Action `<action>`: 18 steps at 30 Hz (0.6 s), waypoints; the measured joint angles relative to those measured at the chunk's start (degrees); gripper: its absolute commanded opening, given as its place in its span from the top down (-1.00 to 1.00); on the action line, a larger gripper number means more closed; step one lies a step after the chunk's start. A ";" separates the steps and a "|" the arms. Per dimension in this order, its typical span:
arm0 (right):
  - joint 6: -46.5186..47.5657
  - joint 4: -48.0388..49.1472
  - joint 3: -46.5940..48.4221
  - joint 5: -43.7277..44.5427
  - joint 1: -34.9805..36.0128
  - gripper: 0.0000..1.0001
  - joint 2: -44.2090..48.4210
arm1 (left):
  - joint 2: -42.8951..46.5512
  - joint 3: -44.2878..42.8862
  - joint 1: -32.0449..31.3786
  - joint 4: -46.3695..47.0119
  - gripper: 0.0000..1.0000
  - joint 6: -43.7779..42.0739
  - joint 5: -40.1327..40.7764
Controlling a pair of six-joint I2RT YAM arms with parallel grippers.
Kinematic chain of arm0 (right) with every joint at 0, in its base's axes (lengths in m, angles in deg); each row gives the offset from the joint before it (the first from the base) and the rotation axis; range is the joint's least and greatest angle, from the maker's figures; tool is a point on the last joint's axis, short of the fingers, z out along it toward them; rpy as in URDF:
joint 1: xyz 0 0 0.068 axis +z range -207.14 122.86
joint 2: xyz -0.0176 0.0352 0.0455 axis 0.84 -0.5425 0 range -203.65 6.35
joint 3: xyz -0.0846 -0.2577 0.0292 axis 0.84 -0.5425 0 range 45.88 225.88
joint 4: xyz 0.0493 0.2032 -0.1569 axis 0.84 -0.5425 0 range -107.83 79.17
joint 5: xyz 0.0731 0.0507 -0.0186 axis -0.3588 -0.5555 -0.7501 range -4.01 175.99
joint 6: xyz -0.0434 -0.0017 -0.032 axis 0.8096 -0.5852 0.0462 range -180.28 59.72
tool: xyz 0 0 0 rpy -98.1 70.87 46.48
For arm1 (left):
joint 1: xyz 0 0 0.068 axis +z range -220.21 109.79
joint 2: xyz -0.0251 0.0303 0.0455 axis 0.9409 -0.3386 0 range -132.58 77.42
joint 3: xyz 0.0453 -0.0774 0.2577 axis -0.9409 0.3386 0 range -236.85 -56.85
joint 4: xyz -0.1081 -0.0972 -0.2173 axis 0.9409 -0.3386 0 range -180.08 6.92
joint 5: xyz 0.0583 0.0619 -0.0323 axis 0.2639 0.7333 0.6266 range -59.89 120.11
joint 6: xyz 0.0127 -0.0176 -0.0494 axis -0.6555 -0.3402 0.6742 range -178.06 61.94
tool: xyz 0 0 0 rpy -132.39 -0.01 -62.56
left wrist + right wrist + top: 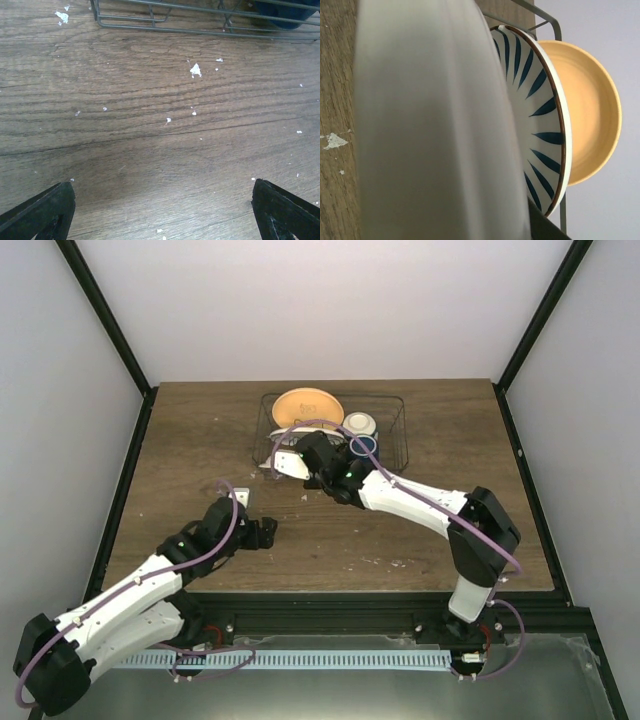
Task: Load the mixed dishes into the dish rack
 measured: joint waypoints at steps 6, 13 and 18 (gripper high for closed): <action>-2.12 -5.92 4.83 -3.26 -1.86 0.98 -2.25 | -0.04 0.00 0.42 0.33 -0.96 -0.31 -0.22; -3.21 -14.19 12.37 -7.93 -4.92 0.75 -6.62 | -0.13 0.00 0.55 0.96 -0.96 -0.92 -0.74; -3.21 -16.90 14.40 -11.19 -6.80 0.58 -8.20 | -0.66 0.00 0.68 1.18 -0.96 -0.96 -1.07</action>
